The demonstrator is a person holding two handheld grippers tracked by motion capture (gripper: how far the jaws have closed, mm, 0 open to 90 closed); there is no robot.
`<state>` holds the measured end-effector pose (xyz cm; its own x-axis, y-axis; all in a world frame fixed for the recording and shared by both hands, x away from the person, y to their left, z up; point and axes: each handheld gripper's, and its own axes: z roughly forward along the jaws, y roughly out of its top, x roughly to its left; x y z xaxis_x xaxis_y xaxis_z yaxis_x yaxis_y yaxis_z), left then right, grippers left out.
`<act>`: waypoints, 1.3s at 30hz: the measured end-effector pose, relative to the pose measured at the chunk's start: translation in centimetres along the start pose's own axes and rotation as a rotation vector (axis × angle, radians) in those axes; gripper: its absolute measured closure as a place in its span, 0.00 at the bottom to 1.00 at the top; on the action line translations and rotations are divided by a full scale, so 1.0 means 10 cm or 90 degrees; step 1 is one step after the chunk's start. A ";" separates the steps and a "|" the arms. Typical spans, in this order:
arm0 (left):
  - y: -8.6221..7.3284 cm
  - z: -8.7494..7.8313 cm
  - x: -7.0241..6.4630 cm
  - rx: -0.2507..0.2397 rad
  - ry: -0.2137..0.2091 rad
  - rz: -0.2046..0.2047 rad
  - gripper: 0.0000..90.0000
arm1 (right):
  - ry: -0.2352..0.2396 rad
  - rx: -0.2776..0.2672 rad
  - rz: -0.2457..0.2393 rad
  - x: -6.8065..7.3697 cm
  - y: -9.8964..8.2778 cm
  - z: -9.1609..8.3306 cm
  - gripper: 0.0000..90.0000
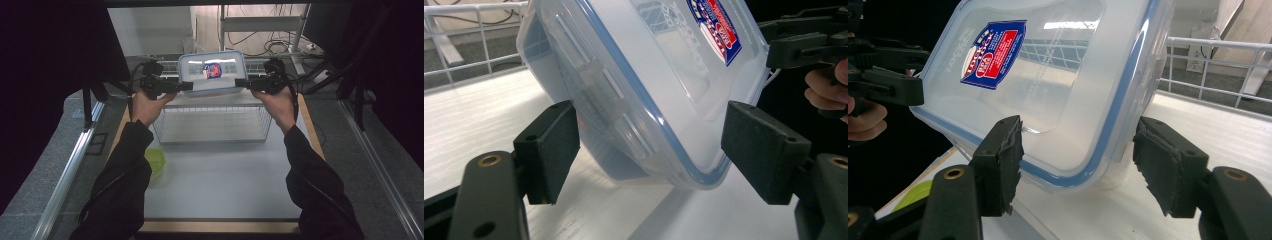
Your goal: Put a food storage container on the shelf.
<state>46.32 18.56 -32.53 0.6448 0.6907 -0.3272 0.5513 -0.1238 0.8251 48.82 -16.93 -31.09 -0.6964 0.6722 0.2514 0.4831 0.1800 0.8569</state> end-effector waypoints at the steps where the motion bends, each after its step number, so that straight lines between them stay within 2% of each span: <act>1: 0.01 0.00 -0.01 0.003 0.005 0.002 0.25 | 0.000 0.000 0.001 0.00 0.00 0.00 0.42; 3: 0.03 0.02 -0.02 0.009 0.016 0.009 0.22 | 0.001 0.000 0.003 0.00 0.00 0.00 0.42; 4: 0.02 0.03 -0.04 0.003 0.026 0.013 0.20 | 0.002 -0.001 0.002 0.00 0.00 -0.01 0.42; 6: 0.01 0.02 -0.07 -0.021 0.066 0.041 0.14 | 0.003 -0.003 0.005 0.00 0.00 -0.01 0.42; 7: 0.01 0.01 -0.07 -0.030 0.066 0.041 0.14 | 0.002 -0.005 0.006 -0.01 0.00 -0.01 0.42; 8: 0.01 0.00 -0.07 -0.028 0.057 0.039 0.14 | -0.002 -0.003 0.001 -0.01 -0.01 -0.02 0.43; 9: 0.02 0.00 -0.08 -0.018 0.060 0.048 0.15 | -0.006 0.002 -0.003 -0.01 -0.01 -0.02 0.43; 12: -0.01 0.04 -0.14 0.012 0.095 0.099 0.16 | -0.002 0.002 -0.003 -0.02 -0.03 -0.02 0.43; 14: -0.02 0.04 -0.18 0.023 0.128 0.119 0.20 | -0.001 0.000 -0.001 -0.02 -0.04 -0.02 0.43; 16: -0.03 0.03 -0.19 0.021 0.134 0.123 0.25 | 0.000 0.000 -0.005 0.00 -0.04 -0.03 0.45; 18: -0.05 -0.02 -0.19 0.004 0.130 0.108 0.32 | 0.001 -0.002 -0.012 0.02 -0.05 -0.05 0.53; 19: -0.05 -0.02 -0.19 0.004 0.130 0.108 0.37 | 0.001 -0.002 -0.012 0.02 -0.05 -0.05 0.53; 21: -0.08 -0.07 -0.17 -0.003 0.133 0.097 0.47 | -0.025 -0.001 -0.041 0.09 -0.08 -0.08 0.73; 23: -0.11 -0.08 -0.14 -0.003 0.133 0.084 0.54 | -0.028 0.009 -0.048 0.10 -0.10 -0.08 0.81; 24: -0.12 -0.08 -0.13 -0.001 0.120 0.077 0.60 | -0.029 0.014 -0.048 0.11 -0.11 -0.07 0.83; 26: -0.13 -0.06 -0.11 0.009 0.107 0.073 0.63 | -0.029 0.020 -0.051 0.10 -0.13 -0.05 0.86; 28: -0.13 -0.02 -0.13 0.024 0.129 0.086 0.65 | -0.023 0.022 -0.044 0.09 -0.14 -0.02 0.86; 30: -0.14 0.03 -0.14 0.033 0.153 0.092 0.69 | -0.044 0.019 -0.052 0.09 -0.14 0.00 0.86; 35: -0.14 0.08 -0.11 0.028 0.126 0.082 0.63 | -0.047 0.013 -0.036 0.04 -0.14 0.01 0.83; 39: -0.16 0.07 -0.13 0.024 0.124 0.088 0.62 | -0.050 0.010 -0.035 0.04 -0.15 0.00 0.83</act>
<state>44.97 17.36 -33.75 0.6040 0.7888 -0.1143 0.4865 -0.2512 0.8368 47.80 -16.91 -32.25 -0.6788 0.7148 0.1681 0.4543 0.2289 0.8609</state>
